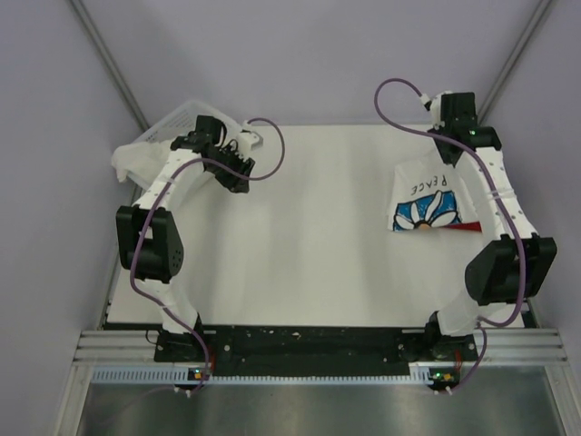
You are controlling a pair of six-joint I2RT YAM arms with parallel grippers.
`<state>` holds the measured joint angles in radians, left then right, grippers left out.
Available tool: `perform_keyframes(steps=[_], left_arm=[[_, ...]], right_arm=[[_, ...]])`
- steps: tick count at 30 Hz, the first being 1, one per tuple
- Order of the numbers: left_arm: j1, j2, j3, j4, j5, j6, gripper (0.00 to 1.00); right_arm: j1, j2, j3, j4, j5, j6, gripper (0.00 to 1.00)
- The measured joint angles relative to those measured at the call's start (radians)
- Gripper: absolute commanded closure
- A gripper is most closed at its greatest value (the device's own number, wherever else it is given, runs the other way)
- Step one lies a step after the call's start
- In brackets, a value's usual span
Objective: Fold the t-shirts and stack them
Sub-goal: Put the neatly folded tshirt into the corner of the board with the right arm
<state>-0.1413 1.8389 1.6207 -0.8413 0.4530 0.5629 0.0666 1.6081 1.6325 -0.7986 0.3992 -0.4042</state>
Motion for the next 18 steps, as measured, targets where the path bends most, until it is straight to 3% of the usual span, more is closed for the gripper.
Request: perform_keyframes(steps=[18], left_arm=[[0.0,-0.006,-0.009,-0.007,0.022,0.017,0.51]], right_arm=[[-0.121,0.066,0.117,-0.011,0.012,-0.15,1.0]])
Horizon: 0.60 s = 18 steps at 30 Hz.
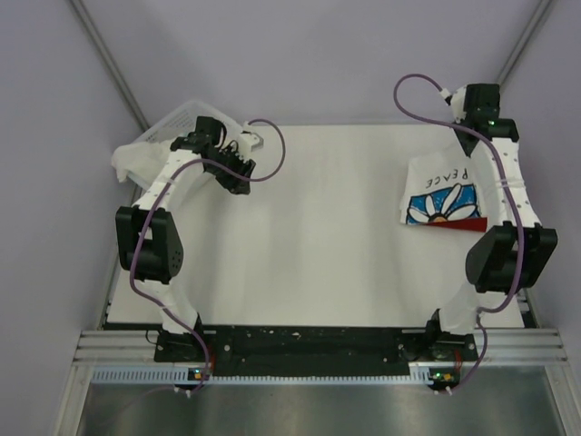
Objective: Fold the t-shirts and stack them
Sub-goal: Put the neatly folded tshirt into the corner of the board with the right arm
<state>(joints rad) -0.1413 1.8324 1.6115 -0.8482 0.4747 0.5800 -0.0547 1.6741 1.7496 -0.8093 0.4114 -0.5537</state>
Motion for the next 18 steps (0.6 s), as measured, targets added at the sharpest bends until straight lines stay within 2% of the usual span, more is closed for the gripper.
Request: perform_keyframes(steps=[16,17,18], left_arm=[[0.0,0.0,0.003,-0.029,-0.048,0.034,0.51],[0.0,0.0,0.005,-0.032,-0.051,0.038,0.51],[0.0,0.0,0.01,-0.039,-0.057,0.044,0.51]], right_arm=[[-0.182,0.315,0.087,0.035,-0.021,-0.047,1.0],[-0.191,0.331,0.089,0.037,-0.021,-0.048,0.86],[-0.198,0.346,0.094,0.04,-0.021,-0.048,0.64]])
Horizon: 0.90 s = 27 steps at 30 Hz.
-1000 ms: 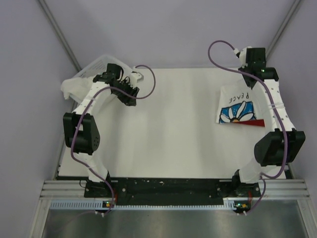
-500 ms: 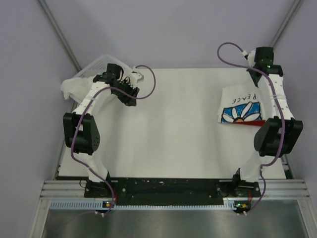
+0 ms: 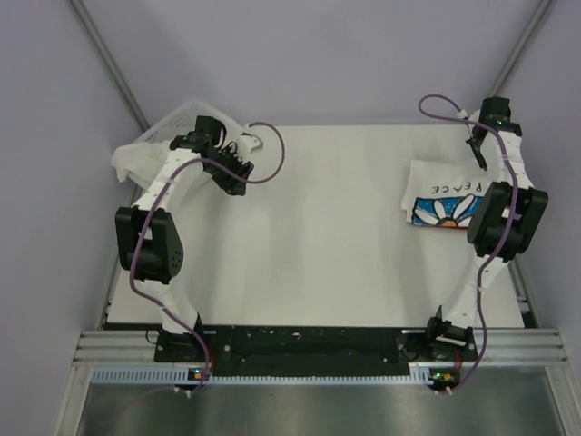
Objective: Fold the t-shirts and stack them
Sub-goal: Put the neatly folded tshirt into the corner of the board with the right arm
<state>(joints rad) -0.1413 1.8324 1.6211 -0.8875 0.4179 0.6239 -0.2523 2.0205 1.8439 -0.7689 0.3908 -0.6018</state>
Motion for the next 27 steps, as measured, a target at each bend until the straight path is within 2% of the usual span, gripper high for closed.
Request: perform_keyframes(steps=[1,2,3,4,5,6,7,8,13,19,23,27], left_arm=[[0.0,0.0,0.006,-0.007,-0.007,0.005,0.5],[0.0,0.0,0.014,-0.014,-0.013,0.008,0.5],[0.0,0.0,0.02,-0.016,-0.017,0.01,0.49],[0.0,0.0,0.029,-0.019,-0.022,0.013,0.38],[0.0,0.0,0.033,-0.019,-0.028,0.016,0.36],[0.0,0.0,0.034,-0.018,-0.034,0.021,0.25],[0.0,0.0,0.034,-0.019,-0.041,0.023,0.18],[0.0,0.0,0.034,-0.02,-0.047,0.026,0.01],[0.0,-0.027,0.015,-0.021,-0.057,0.026,0.01],[0.0,-0.22,-0.152,0.015,-0.057,0.012,0.01],[0.002,-0.447,-0.361,0.095,-0.064,-0.021,0.01],[0.005,-0.67,-0.59,0.229,-0.087,-0.057,0.01]], right_arm=[[-0.005,0.017,0.012,-0.002,0.002,0.004,0.47],[-0.009,0.037,0.027,0.0,0.011,0.01,0.36],[-0.013,0.057,0.047,0.005,0.024,0.014,0.32],[-0.016,0.073,0.065,0.009,0.042,0.023,0.25],[-0.019,0.085,0.081,0.018,0.066,0.028,0.04],[-0.023,0.095,0.098,0.026,0.093,0.036,0.01],[-0.025,0.097,0.11,0.029,0.114,0.049,0.01],[-0.026,0.097,0.124,0.028,0.137,0.06,0.01],[-0.009,0.019,0.15,0.046,0.156,0.123,0.01],[0.124,-0.319,-0.033,0.084,0.024,0.176,0.01],[0.249,-0.64,-0.35,0.213,-0.228,0.274,0.01],[0.273,-0.903,-0.773,0.395,-0.437,0.389,0.01]])
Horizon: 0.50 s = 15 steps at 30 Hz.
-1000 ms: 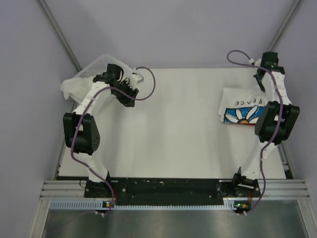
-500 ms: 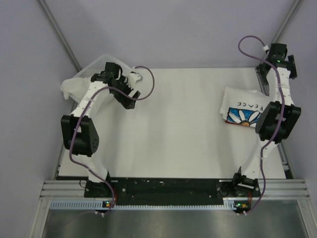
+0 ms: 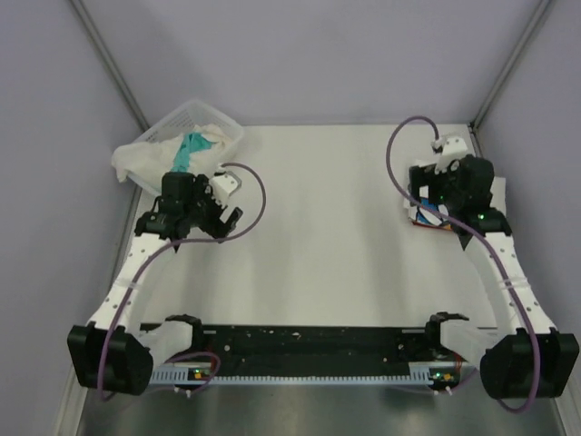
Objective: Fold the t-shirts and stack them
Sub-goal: Put the neatly folded tshirt into the corner of the board with the right arm
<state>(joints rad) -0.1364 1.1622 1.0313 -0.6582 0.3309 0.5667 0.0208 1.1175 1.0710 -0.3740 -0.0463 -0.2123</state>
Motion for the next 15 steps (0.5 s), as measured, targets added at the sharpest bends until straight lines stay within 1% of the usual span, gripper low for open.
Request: perform_keyframes(steps=[1,3,5,7,10,12,15], left_arm=[[0.003,-0.056,-0.068,0.049,-0.008,-0.013,0.01],[0.008,-0.131,-0.173,0.142,-0.024,-0.046,0.01],[0.013,-0.189,-0.283,0.257,-0.053,-0.103,0.01],[0.016,-0.213,-0.375,0.375,-0.085,-0.167,0.01],[0.019,-0.214,-0.51,0.558,-0.132,-0.271,0.01],[0.021,-0.206,-0.581,0.64,-0.169,-0.316,0.01],[0.024,-0.202,-0.633,0.719,-0.19,-0.356,0.01]], right_arm=[[0.003,-0.058,-0.129,0.062,-0.05,0.04,0.01],[0.003,-0.121,-0.295,0.131,-0.109,0.098,0.01],[0.005,-0.171,-0.43,0.19,-0.148,0.151,0.01],[0.005,-0.245,-0.559,0.267,-0.172,0.204,0.01],[0.005,-0.369,-0.689,0.358,-0.183,0.268,0.01],[0.005,-0.452,-0.753,0.425,-0.182,0.297,0.01],[0.005,-0.532,-0.82,0.488,-0.158,0.332,0.01]])
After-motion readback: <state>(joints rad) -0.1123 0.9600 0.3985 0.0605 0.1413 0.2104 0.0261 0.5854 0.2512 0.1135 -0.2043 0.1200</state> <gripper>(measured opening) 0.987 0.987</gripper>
